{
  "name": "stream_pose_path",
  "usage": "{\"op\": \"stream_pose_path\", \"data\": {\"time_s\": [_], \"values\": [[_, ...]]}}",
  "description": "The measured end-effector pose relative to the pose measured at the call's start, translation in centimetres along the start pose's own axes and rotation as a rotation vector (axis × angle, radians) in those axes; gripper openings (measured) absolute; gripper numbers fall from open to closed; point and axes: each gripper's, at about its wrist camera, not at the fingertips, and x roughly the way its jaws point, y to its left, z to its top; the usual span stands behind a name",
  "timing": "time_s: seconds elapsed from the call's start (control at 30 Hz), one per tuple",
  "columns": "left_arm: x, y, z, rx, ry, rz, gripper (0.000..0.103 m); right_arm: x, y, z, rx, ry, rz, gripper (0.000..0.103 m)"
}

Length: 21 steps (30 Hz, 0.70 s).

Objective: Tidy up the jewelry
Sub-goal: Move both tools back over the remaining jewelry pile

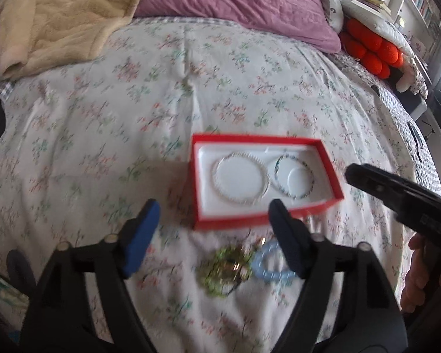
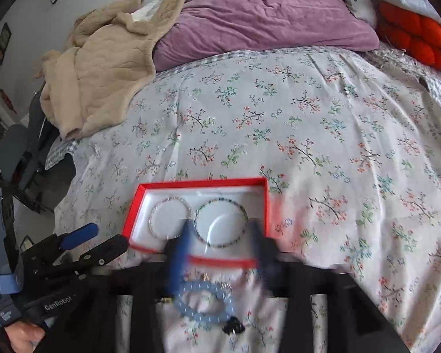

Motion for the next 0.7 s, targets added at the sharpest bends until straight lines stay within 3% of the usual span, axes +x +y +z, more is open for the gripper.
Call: {"op": "stream_pose_path", "data": {"time_s": [0.03, 0.2, 0.33, 0.5, 0.7], "values": [[-0.2, 0.3, -0.4, -0.005, 0.008, 0.001, 0.081, -0.4, 0.1, -0.3, -0.004, -0.01, -0.012, 0.08], [-0.8, 2.0, -2.5, -0.024, 0.052, 0.011, 0.085, -1.7, 0.1, -2.4, -0.025, -0.002, -0.072, 0.084], [-0.5, 3.3, -4.3, -0.02, 0.102, 0.018, 0.086, -1.1, -0.5, -4.2, -0.008, 0.073, -0.146, 0.084], [0.3, 4.7, -6.3, -0.033, 0.166, 0.015, 0.086, -0.5, -0.6, -6.3, 0.009, 0.14, -0.132, 0.084], [0.4, 5.2, -7.6, -0.018, 0.175, -0.005, 0.086, 0.9, -0.1, -8.3, -0.02, 0.218, -0.14, 0.084]]}}
